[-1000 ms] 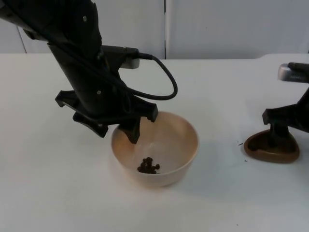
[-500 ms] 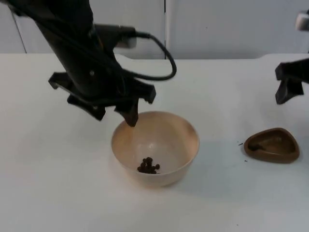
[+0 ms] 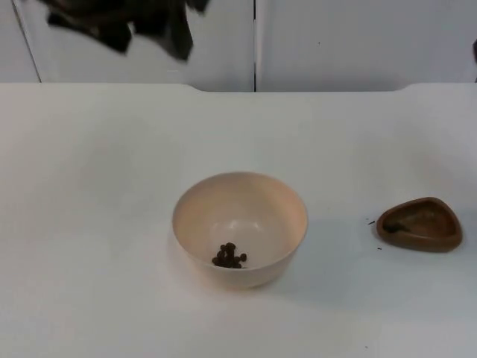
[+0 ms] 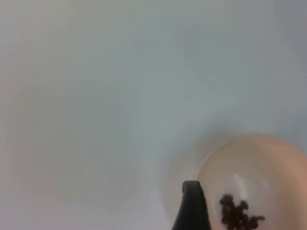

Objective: Pick up the bowl with the left hand and pour the coffee beans from the cup into the bowl with the right hand.

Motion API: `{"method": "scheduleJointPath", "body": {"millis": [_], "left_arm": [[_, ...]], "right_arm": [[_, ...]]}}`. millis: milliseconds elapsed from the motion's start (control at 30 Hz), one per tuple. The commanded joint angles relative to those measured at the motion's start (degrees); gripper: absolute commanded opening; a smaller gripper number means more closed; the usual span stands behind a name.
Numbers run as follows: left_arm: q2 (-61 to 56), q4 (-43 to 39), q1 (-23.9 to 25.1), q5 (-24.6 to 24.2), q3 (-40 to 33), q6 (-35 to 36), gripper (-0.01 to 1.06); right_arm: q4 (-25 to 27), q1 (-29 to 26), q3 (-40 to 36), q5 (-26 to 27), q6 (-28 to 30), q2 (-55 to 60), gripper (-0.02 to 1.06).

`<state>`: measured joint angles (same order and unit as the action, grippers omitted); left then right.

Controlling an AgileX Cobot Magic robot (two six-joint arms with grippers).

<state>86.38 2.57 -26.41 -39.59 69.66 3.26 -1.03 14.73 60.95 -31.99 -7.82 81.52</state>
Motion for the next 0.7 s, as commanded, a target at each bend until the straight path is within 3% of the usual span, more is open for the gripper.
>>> {"method": "scheduleJointPath", "body": {"millis": [0,467,667], "left_arm": [[-4.7,-0.8,-0.2,0.2,-0.3,0.2,0.61],[-21.1,-1.8,-0.2,-1.8,-0.3,0.2,0.61],[-26.0,-1.8,-0.2,-2.0,-2.2,0.2,0.61]], "right_arm": [[-0.1,-0.2,-0.1,-1.2,1.3,-4.2,0.78],[0.0,-0.2,-0.2,-8.9,5.9,-24.2,0.78],[0.0,-0.2,-4.8,-9.0,5.9,-32.4,0.78]]}}
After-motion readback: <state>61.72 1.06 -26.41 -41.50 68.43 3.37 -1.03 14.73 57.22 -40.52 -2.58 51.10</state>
